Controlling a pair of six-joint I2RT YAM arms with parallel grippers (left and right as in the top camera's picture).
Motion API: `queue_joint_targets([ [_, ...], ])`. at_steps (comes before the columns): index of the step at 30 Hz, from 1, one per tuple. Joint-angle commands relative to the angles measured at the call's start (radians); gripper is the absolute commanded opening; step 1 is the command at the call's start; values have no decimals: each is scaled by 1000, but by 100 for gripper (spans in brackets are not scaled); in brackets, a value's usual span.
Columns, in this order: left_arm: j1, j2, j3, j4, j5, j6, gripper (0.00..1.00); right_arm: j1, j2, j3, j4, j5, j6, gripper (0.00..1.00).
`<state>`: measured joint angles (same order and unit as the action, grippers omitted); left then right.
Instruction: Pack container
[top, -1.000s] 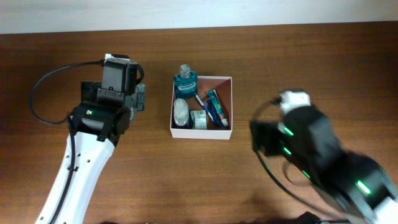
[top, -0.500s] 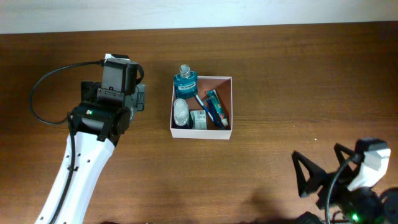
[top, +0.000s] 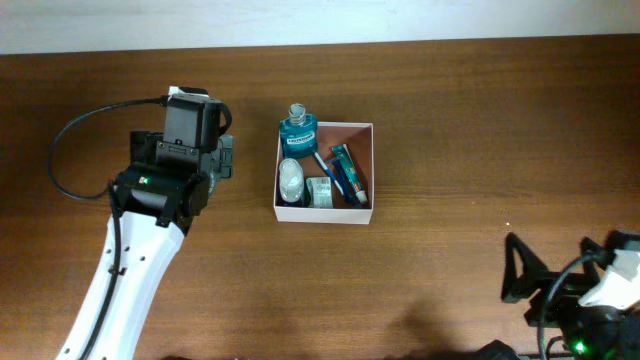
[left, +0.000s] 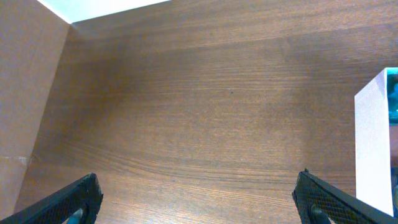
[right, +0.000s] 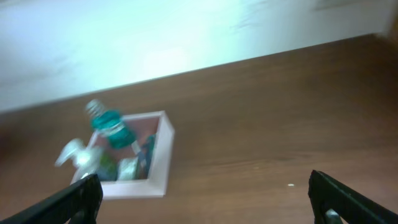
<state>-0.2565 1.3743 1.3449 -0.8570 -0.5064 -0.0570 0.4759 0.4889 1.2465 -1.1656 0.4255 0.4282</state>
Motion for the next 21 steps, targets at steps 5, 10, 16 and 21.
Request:
queue_joint_targets([
  [5, 2, -2, 14, 0, -14, -2, 99, -210, -277, -233, 164, -7, -6, 99],
  [10, 2, -2, 14, 0, -13, -2, 99, -242, -414, -432, 353, -31, -13, 99],
  [16, 2, -2, 14, 0, -13, -2, 99, -279, -480, -719, 693, -143, -67, 99],
  [21, 2, -2, 14, 0, -14, -2, 99, -319, -485, -900, 947, -211, -80, 99],
])
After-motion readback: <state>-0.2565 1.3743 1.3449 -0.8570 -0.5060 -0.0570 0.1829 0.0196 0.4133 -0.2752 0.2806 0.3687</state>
